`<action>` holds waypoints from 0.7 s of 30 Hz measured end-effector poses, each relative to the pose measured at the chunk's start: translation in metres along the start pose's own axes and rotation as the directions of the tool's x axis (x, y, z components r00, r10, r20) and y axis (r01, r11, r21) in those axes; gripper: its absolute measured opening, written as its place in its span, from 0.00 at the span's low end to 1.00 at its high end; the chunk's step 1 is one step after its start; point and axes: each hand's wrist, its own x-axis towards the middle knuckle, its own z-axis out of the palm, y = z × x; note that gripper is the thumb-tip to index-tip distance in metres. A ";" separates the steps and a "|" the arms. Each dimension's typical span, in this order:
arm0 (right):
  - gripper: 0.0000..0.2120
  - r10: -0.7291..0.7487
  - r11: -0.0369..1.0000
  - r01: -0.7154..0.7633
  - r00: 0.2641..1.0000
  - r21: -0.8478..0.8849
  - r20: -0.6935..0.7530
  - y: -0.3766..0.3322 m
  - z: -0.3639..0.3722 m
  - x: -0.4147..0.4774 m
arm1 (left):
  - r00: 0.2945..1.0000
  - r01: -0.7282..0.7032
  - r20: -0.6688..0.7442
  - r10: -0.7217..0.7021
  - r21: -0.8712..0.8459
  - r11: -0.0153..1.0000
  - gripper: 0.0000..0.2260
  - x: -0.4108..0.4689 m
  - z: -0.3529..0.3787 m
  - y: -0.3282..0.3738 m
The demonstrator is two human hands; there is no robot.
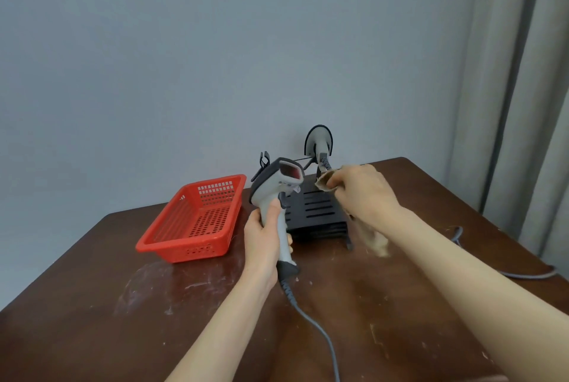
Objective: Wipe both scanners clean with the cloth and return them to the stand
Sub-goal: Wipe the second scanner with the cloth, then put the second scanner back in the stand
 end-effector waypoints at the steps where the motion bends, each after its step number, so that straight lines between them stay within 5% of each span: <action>1: 0.18 0.011 0.998 -0.011 1.000 0.062 -0.003 0.003 -0.001 -0.002 | 1.000 0.003 -0.008 -0.003 0.007 1.000 0.13 0.002 -0.001 0.004; 10: 0.16 0.099 0.778 -0.222 0.967 0.587 0.235 0.016 0.001 -0.018 | 0.991 0.111 0.076 -0.110 -0.003 0.994 0.05 0.015 -0.013 0.034; 17: 0.19 0.227 0.506 -0.491 0.869 0.709 0.440 0.028 0.022 -0.022 | 0.972 0.194 0.162 -0.172 -0.128 0.973 0.14 0.027 -0.015 0.063; 19: 0.20 0.209 0.559 -0.507 0.852 0.656 0.481 0.027 0.033 -0.027 | 0.970 0.189 0.176 -0.167 -0.118 0.975 0.14 0.027 -0.011 0.068; 21: 0.18 0.155 0.790 -0.386 0.877 0.477 0.454 0.025 0.039 -0.030 | 0.972 0.161 0.189 -0.142 -0.092 0.983 0.15 0.025 -0.006 0.073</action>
